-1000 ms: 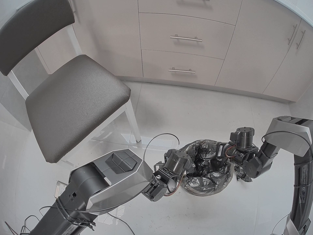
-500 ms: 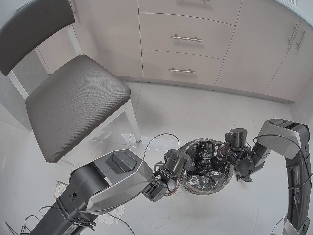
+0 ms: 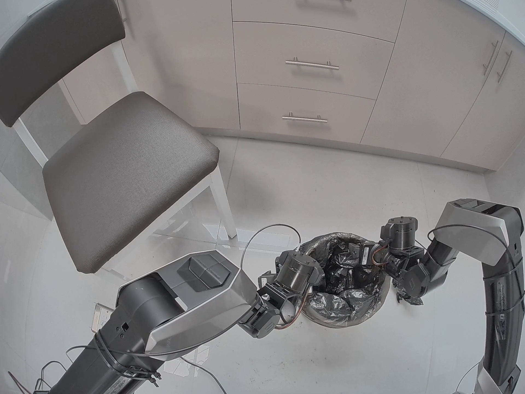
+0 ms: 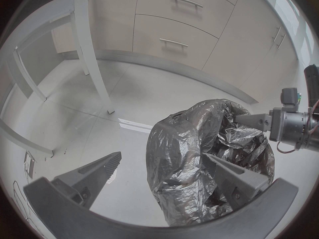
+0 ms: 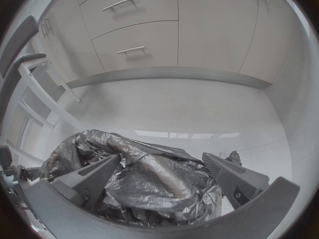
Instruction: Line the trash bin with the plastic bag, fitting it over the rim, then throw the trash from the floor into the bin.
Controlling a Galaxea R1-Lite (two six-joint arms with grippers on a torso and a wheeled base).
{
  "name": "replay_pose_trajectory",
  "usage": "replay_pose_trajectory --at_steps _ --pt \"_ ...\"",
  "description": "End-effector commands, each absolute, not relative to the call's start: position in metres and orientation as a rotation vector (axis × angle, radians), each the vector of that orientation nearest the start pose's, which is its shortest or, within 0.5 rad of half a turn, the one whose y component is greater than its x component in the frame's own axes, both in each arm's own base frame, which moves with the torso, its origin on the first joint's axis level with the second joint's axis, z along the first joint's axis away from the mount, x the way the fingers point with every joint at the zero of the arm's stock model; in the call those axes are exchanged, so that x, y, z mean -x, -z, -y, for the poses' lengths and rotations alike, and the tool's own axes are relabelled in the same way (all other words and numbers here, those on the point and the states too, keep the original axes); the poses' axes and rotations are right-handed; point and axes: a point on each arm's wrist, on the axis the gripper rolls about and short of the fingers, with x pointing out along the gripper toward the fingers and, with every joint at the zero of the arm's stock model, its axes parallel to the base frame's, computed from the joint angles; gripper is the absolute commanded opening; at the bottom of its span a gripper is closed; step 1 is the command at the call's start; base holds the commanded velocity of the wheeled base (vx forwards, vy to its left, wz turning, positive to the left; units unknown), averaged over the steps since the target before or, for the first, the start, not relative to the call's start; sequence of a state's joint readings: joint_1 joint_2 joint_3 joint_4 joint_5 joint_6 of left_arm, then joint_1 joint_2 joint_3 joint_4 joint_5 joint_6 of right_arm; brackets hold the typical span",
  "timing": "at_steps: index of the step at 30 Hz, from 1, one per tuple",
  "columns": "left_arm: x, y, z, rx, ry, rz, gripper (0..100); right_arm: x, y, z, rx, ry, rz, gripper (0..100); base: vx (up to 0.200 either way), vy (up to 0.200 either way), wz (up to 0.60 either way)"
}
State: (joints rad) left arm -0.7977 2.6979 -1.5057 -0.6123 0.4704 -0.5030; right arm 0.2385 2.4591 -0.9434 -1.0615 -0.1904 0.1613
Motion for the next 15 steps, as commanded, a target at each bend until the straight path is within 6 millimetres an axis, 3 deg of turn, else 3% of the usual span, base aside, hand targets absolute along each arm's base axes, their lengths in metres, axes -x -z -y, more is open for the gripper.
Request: replay_pose_trajectory --at_steps 1,9,15 --pt "-0.349 0.059 0.343 0.149 0.190 -0.532 100 -0.376 -0.003 -0.095 -0.064 -0.037 -0.435 100 0.000 0.000 0.00" --pt "-0.347 0.061 0.342 0.158 0.203 -0.516 100 -0.329 -0.005 -0.085 -0.080 -0.032 -0.510 100 0.000 0.000 0.00" --pt "-0.346 0.059 0.342 0.163 0.204 -0.514 100 -0.319 -0.005 -0.065 -0.114 0.011 -0.441 100 0.000 0.000 0.00"
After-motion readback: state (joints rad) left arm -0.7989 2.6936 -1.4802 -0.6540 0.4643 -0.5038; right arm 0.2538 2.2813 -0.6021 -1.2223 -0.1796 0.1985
